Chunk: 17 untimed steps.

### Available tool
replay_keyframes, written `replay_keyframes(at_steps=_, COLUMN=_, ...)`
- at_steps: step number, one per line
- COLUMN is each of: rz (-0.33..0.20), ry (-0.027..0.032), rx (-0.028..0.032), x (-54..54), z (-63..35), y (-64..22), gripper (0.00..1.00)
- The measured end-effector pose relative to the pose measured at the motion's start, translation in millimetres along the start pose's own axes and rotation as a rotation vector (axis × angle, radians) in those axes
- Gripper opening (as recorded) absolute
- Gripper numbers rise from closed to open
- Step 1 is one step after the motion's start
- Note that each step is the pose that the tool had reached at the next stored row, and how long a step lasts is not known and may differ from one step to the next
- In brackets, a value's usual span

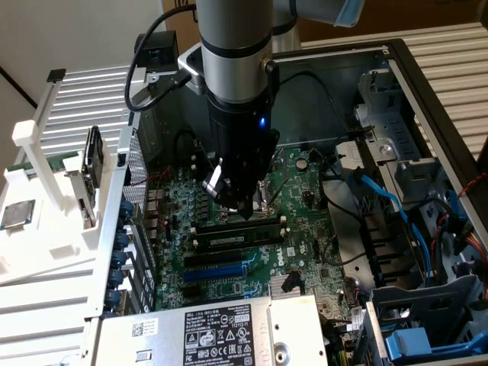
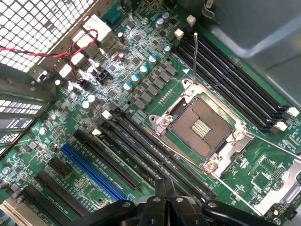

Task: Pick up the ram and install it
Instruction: 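Press down the ram until it locks into place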

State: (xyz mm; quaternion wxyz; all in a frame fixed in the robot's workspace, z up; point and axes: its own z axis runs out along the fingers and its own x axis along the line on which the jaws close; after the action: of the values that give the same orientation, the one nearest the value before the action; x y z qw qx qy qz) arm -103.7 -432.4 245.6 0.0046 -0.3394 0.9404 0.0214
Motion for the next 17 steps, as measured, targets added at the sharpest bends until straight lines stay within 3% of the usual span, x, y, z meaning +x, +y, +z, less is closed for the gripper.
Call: replay_keyframes(at_steps=17, rz=0.261, ry=-0.0098, rx=0.006, x=0.0, z=0.0, y=0.0, gripper=0.1)
